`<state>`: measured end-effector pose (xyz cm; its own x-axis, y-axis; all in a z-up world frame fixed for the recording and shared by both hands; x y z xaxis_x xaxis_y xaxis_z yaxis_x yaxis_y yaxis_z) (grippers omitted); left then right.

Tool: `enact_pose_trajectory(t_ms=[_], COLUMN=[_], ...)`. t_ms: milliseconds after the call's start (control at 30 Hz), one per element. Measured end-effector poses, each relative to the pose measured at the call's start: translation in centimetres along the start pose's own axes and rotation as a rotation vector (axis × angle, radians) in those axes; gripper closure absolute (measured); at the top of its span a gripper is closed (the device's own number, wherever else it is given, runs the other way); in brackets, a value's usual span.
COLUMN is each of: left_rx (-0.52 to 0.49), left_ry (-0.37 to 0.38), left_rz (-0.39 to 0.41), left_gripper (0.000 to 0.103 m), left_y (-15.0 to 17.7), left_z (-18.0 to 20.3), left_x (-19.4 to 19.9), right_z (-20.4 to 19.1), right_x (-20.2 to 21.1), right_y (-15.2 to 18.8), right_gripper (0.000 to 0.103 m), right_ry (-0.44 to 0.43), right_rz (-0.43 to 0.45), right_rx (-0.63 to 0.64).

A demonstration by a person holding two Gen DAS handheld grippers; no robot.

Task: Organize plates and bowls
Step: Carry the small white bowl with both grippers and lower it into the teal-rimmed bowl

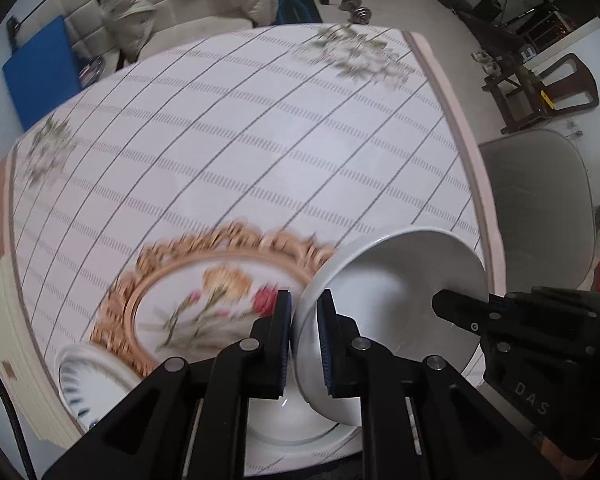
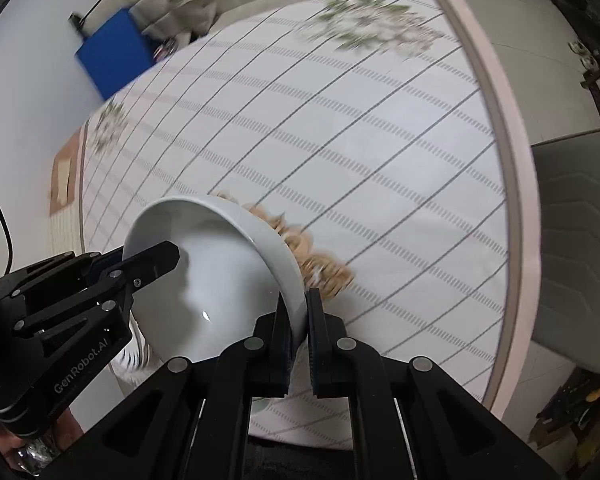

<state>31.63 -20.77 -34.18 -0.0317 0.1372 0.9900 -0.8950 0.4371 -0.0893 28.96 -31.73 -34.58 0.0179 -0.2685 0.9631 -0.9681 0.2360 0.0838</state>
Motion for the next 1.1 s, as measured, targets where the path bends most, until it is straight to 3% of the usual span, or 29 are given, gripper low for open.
enact_pose_trajectory(t_ms=[200,400,633,1100], left_rx=[0.035,0.068,0.095,0.111], left_ry=[0.002,0.004,0.017,0.023], left_rz=[-0.022,-0.063,-0.109,-0.168], left_gripper=[0.092,0.092,0.092,0.092], left_y=[6.1,9.6,11.5,12.3], left_z=[-1.4,-2.8,-3.2,-3.6], left_x=[0.0,-1.6,-4.2,-7.1], right_z=[-2.5,-3.6,-3.8,-3.3], right_x=[-1.8,-4.5,-7.2,-10.2], right_y=[5.6,7.9,8.5,8.6], right_gripper=[0.096,0.096,0.096,0.096], right_ry=[0.025,0.052,0.098,0.144], right_rz=[-0.033,-0.069,-0.098,-0.141], right_rx=[0.056,0.086,0.101,0.105])
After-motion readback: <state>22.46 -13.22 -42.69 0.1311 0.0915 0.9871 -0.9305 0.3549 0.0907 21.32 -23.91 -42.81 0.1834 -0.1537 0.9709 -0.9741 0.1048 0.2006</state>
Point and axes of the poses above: each gripper's, at about its wrist camera, not at the fingertips, and x roughly against the way its jaws point, z to its right, y to its underside, the point moved 7 cm from there along -x, roughly the way its jaws point, and after that the axes turned 13 degrees about -x, right-handed, at the moved point
